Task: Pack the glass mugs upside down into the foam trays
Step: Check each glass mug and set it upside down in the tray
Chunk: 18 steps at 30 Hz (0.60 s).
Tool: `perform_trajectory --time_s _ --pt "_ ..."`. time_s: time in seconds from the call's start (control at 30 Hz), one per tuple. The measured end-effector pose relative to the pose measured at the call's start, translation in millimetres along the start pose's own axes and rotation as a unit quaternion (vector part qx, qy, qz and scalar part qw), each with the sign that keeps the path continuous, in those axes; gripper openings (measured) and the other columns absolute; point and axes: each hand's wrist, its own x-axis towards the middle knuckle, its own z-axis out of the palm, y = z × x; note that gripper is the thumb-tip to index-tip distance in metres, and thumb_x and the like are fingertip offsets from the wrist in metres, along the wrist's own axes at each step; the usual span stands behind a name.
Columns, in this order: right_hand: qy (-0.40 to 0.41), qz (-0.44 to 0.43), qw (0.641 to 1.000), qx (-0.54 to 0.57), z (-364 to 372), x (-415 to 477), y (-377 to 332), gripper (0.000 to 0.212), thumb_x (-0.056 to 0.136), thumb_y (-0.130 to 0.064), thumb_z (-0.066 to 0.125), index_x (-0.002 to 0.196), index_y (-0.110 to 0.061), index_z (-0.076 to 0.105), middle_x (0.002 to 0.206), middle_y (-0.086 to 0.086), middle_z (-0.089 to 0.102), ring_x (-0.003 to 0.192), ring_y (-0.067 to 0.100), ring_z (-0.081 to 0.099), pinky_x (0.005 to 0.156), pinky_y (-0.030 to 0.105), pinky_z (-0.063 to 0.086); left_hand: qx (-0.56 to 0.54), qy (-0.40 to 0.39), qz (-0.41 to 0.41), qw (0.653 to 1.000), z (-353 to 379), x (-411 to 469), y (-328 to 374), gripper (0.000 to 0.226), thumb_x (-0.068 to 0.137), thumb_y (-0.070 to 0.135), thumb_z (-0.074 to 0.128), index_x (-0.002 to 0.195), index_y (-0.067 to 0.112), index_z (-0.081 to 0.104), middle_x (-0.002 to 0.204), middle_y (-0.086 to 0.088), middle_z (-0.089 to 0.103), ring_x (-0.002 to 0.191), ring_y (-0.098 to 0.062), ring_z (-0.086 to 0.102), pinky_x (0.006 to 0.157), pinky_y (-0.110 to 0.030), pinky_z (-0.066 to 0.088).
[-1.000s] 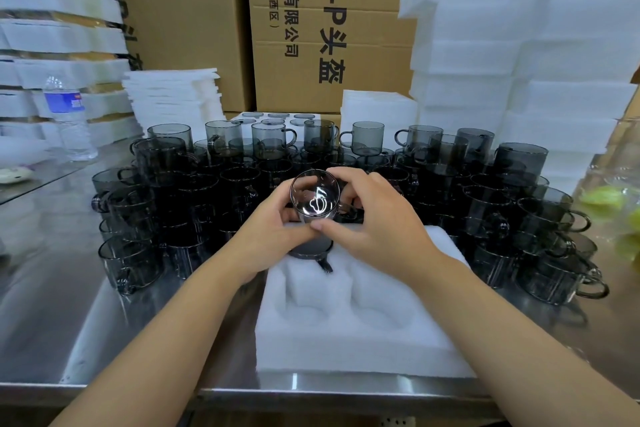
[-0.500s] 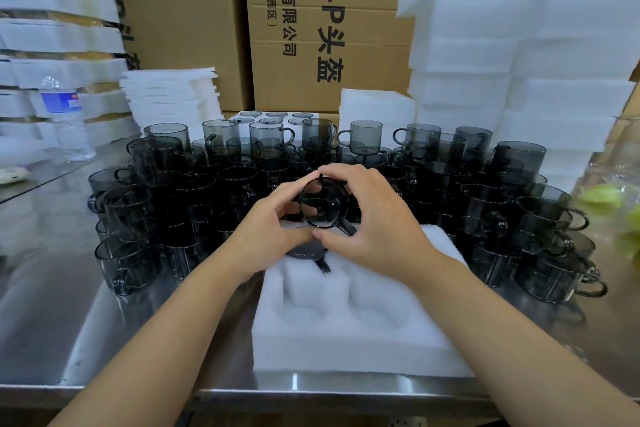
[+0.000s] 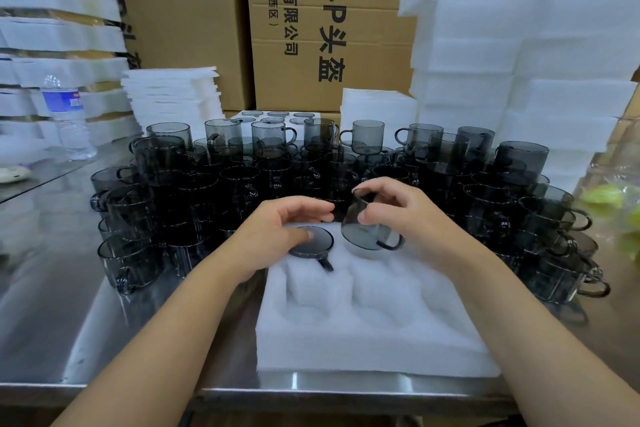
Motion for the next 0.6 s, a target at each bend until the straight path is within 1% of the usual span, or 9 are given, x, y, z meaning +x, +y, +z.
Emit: perform_trajectory --time_s 0.07,0.17,0.23,0.3,0.37,0.43,0.47,0.53,0.6 --pt "-0.022 -0.001 1.000 -0.011 -2.9 -1.6 1.1 0.039 0.050 -0.045 0.065 0.088 -0.038 0.067 0.082 -0.004 0.051 0.068 0.004 0.048 0.062 0.019 0.038 0.004 0.001 -0.003 1.000 0.0 -0.1 0.8 0.049 0.084 -0.017 0.054 0.098 0.028 0.068 0.089 0.018 0.073 0.089 0.010 0.065 0.070 -0.004 0.045" --pt "-0.049 -0.008 0.997 -0.059 -0.7 -3.9 2.0 0.034 0.053 -0.040 0.066 0.087 -0.040 0.065 0.086 -0.002 0.049 0.059 -0.003 0.045 0.051 0.014 0.041 0.009 0.001 -0.006 1.000 0.4 0.0 1.4 0.048 0.085 -0.016 0.055 0.098 0.029 0.068 0.088 0.019 0.073 0.088 0.010 0.065 0.069 -0.004 0.046" --pt "-0.058 -0.010 0.995 -0.084 1.2 -4.4 2.2 0.032 0.054 -0.040 0.066 0.086 -0.043 0.063 0.085 -0.003 0.047 0.058 -0.003 0.044 0.048 0.016 0.041 0.014 0.001 -0.007 1.000 0.6 0.1 1.5 0.047 0.086 -0.014 0.056 0.098 0.030 0.068 0.090 0.021 0.073 0.088 0.010 0.065 0.069 -0.005 0.046" --pt "-0.066 -0.006 0.992 -0.108 0.8 -4.0 3.3 0.037 0.050 -0.046 0.064 0.087 -0.046 0.061 0.087 -0.006 0.048 0.066 -0.001 0.046 0.054 0.017 0.043 0.014 0.002 -0.006 1.000 0.4 0.0 1.7 0.047 0.086 -0.014 0.056 0.097 0.030 0.068 0.091 0.021 0.073 0.088 0.010 0.065 0.068 -0.005 0.046" --pt "-0.074 0.005 0.985 -0.158 -0.2 -2.6 5.8 0.043 0.046 -0.052 0.060 0.089 -0.048 0.058 0.094 -0.009 0.048 0.088 0.009 0.049 0.075 0.026 0.047 0.014 0.004 -0.005 1.000 0.5 -0.5 1.6 0.048 0.085 -0.014 0.056 0.097 0.031 0.068 0.092 0.020 0.073 0.089 0.009 0.065 0.069 -0.005 0.046" --pt "-0.085 0.014 0.977 -0.197 0.5 -2.7 6.0 0.043 0.047 -0.055 0.061 0.088 -0.047 0.057 0.100 -0.012 0.047 0.104 0.015 0.044 0.093 0.037 0.044 0.014 0.004 -0.005 1.000 0.6 -0.8 1.1 0.048 0.085 -0.014 0.056 0.096 0.031 0.068 0.092 0.019 0.073 0.090 0.009 0.065 0.070 -0.005 0.046" --pt "-0.087 0.018 0.975 -0.206 1.3 -3.5 5.4 0.042 0.048 -0.058 0.062 0.088 -0.046 0.057 0.100 -0.014 0.047 0.107 0.015 0.042 0.096 0.039 0.042 0.015 0.004 -0.004 1.000 0.5 -0.9 1.1 0.048 0.085 -0.014 0.057 0.096 0.031 0.068 0.092 0.019 0.073 0.090 0.009 0.065 0.070 -0.005 0.046" --pt "-0.071 0.015 0.975 -0.209 3.1 -5.1 4.2 0.044 0.051 -0.068 0.066 0.085 -0.042 0.059 0.098 -0.016 0.048 0.107 0.011 0.041 0.095 0.035 0.041 0.018 0.003 -0.002 1.000 0.3 -1.2 1.4 0.047 0.085 -0.013 0.057 0.096 0.032 0.068 0.092 0.019 0.073 0.090 0.009 0.065 0.070 -0.004 0.046" --pt "-0.043 0.004 0.978 -0.205 4.5 -5.4 3.5 0.045 0.057 -0.075 0.062 0.085 -0.040 0.063 0.094 -0.015 0.051 0.099 0.006 0.043 0.088 0.027 0.038 0.021 0.000 0.001 1.000 -0.1 -1.2 1.6 0.047 0.086 -0.013 0.057 0.097 0.031 0.068 0.093 0.018 0.073 0.091 0.009 0.065 0.071 -0.004 0.046"
